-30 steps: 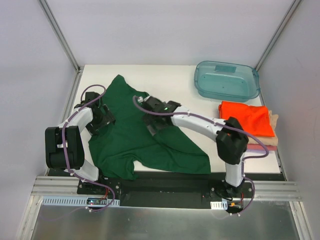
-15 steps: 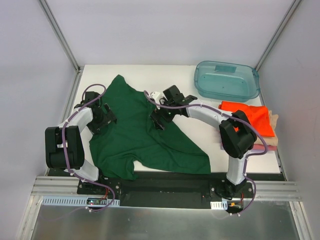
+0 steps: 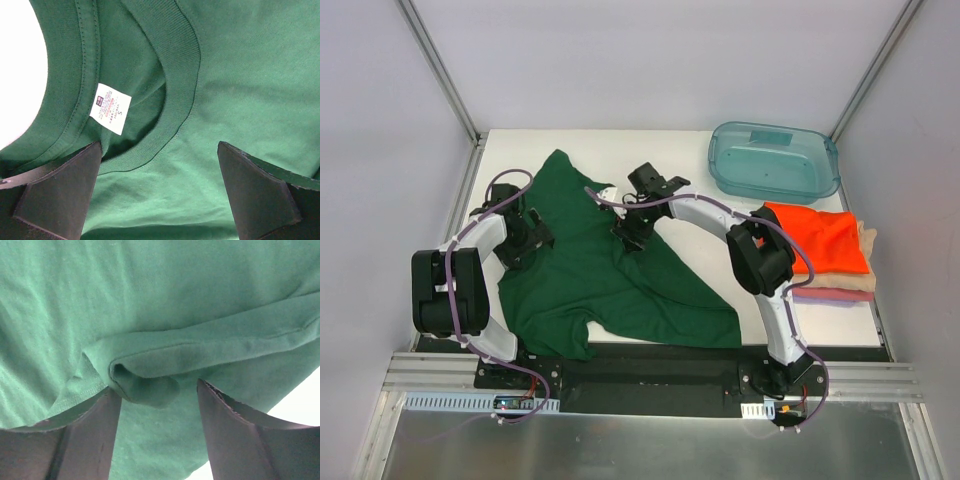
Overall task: Fold and stack the t-shirts
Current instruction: Flatten out the tshirt
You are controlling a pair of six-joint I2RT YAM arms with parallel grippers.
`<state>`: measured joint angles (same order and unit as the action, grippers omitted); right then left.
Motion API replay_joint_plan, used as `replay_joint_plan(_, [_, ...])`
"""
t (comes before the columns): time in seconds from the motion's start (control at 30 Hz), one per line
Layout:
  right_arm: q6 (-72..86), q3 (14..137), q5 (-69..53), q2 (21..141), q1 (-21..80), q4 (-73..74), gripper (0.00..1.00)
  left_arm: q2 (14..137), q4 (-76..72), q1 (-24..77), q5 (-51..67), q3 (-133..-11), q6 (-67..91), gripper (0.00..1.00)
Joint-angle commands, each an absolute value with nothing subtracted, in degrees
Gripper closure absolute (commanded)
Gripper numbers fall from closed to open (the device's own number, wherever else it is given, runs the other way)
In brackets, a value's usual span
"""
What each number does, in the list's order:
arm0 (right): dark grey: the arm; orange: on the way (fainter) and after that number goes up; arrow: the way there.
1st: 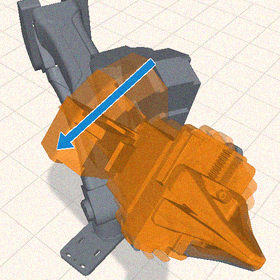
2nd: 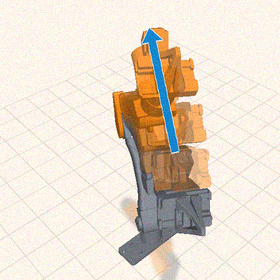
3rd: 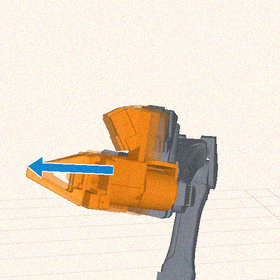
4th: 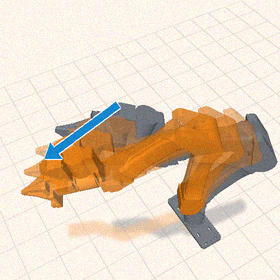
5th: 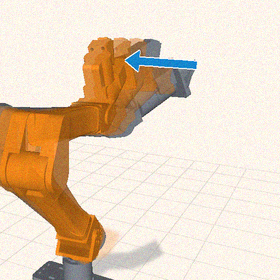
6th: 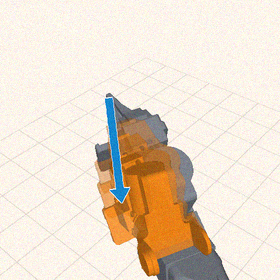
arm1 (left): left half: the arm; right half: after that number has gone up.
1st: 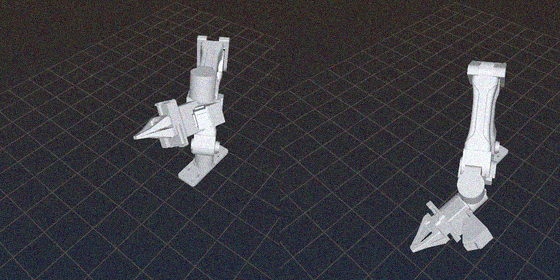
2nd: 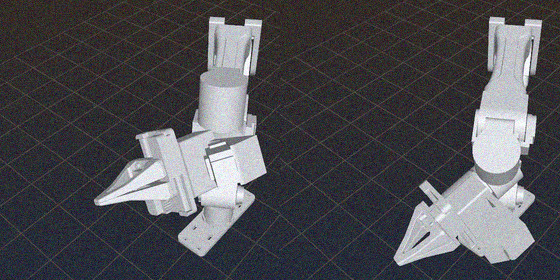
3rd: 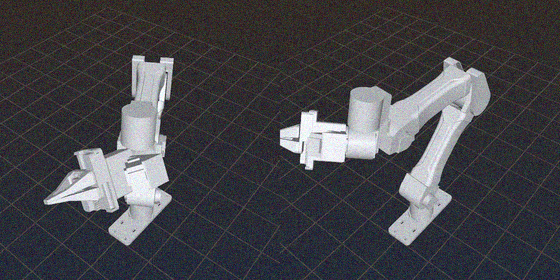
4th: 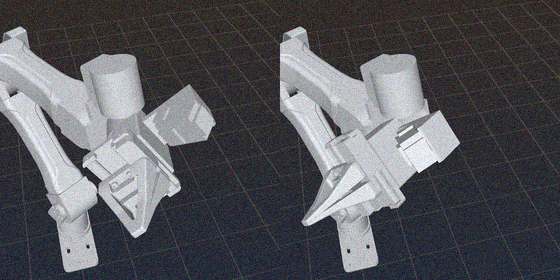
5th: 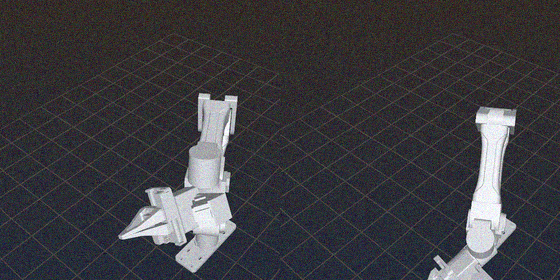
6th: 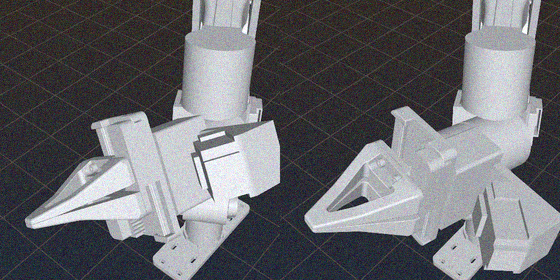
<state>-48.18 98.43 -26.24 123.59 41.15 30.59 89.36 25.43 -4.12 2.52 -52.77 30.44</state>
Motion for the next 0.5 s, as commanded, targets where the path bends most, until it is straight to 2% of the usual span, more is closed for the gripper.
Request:
replay_joint_plan(0.0, [-51.42, 102.48, -31.38, 125.16, 41.48, 36.83, 0.41, 90.00, 25.22, -4.22, 2.11, -53.61, 29.79, 0.01])
replay_joint_plan(0.07, [-51.33, 102.66, -31.64, 124.98, 41.40, 36.83, 0.55, 90.44, 25.22, -4.39, 1.94, -53.70, 29.88, 0.01])
replay_joint_plan(0.13, [-50.19, 103.00, -30.42, 124.63, 41.40, 36.65, 0.80, 90.88, 25.31, -4.31, 1.76, -53.88, 29.79, 0.01])
replay_joint_plan(0.2, [-48.00, 103.71, -26.13, 123.84, 41.22, 36.91, 0.92, 91.14, 25.40, -4.39, 0.97, -53.79, 29.97, 0.01])
replay_joint_plan(0.3, [-43.35, 104.85, -16.38, 122.09, 40.52, 38.05, 0.99, 91.49, 25.40, -4.39, 0.88, -53.88, 30.15, 0.01])
replay_joint_plan(0.47, [-37.89, 110.29, -2.86, 121.46, 37.45, 46.75, 1.00, 92.98, 25.40, -4.39, 0.88, -54.32, 30.23, 0.01])
